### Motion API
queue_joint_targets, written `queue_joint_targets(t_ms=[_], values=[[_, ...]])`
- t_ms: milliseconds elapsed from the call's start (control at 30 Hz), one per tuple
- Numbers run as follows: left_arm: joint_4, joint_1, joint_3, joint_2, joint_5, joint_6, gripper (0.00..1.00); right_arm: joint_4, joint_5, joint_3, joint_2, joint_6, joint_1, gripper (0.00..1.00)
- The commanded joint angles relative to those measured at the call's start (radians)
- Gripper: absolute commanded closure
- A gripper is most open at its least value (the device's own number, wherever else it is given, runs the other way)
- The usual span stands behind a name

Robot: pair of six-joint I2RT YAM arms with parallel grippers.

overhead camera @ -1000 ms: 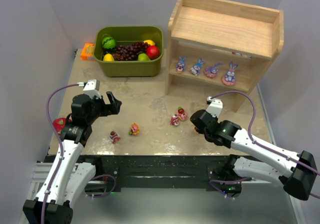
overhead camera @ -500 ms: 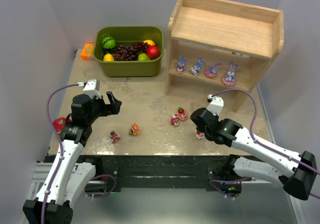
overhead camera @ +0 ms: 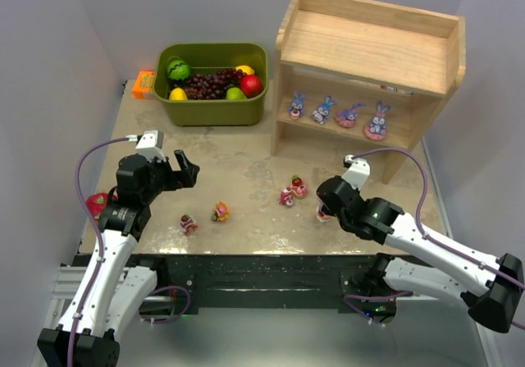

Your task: Place and organize the plastic toys onto the shelf

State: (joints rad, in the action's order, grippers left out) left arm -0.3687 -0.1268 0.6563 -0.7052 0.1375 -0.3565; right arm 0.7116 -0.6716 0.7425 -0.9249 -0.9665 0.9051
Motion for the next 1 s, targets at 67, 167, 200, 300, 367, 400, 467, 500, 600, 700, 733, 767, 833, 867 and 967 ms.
queue_joint_targets(t_ms=[67,167,200,300,367,400,467,500,600,700,733,767,833,867,967], values=[[0.019,-0.005,0.0,0.01,0.014,0.004,0.01,-0.222,0.059,-0.032,0.043,-0.014,0.006,1.0],[0.019,-0.004,0.002,0.009,0.016,0.004,0.0,-0.316,0.092,-0.064,0.012,-0.026,0.006,1.0],[0.019,-0.005,0.002,0.009,0.014,0.004,0.0,-0.328,0.092,-0.071,0.002,-0.032,0.006,1.0],[0.019,-0.005,0.0,0.007,0.011,0.004,0.01,-0.35,0.09,-0.077,-0.041,-0.038,0.009,1.0],[0.017,-0.005,0.002,0.006,0.011,0.004,0.01,-0.366,0.086,-0.092,-0.046,-0.035,0.012,1.0],[0.017,-0.005,0.002,0.006,0.011,0.004,0.0,-0.373,0.084,-0.1,-0.043,-0.032,0.014,1.0],[0.019,-0.005,0.002,0.004,0.011,0.004,0.0,-0.376,0.076,-0.114,-0.038,-0.034,0.014,1.0],[0.02,-0.004,0.003,0.004,0.011,0.004,0.01,-0.374,0.076,-0.117,-0.038,-0.032,0.014,1.0],[0.019,-0.005,0.003,0.004,0.011,0.004,0.0,-0.373,0.076,-0.126,-0.035,-0.031,0.014,0.91],[0.017,-0.005,0.002,0.004,0.01,0.004,0.01,-0.373,0.081,-0.126,-0.029,-0.02,0.014,0.72],[0.017,-0.004,0.002,0.004,0.01,0.004,0.01,-0.373,0.079,-0.127,-0.026,-0.018,0.014,0.64],[0.017,-0.005,0.002,0.004,0.008,0.004,0.0,-0.37,0.078,-0.123,-0.023,-0.015,0.014,0.6],[0.017,-0.005,0.003,0.004,0.01,0.004,0.01,-0.356,0.072,-0.115,-0.014,-0.012,0.014,0.5],[0.019,-0.005,0.003,0.003,0.01,0.004,0.0,-0.347,0.067,-0.103,-0.011,-0.009,0.014,0.48],[0.019,-0.007,0.003,0.001,0.01,0.004,0.0,-0.308,0.034,-0.074,0.006,-0.002,0.014,0.41]])
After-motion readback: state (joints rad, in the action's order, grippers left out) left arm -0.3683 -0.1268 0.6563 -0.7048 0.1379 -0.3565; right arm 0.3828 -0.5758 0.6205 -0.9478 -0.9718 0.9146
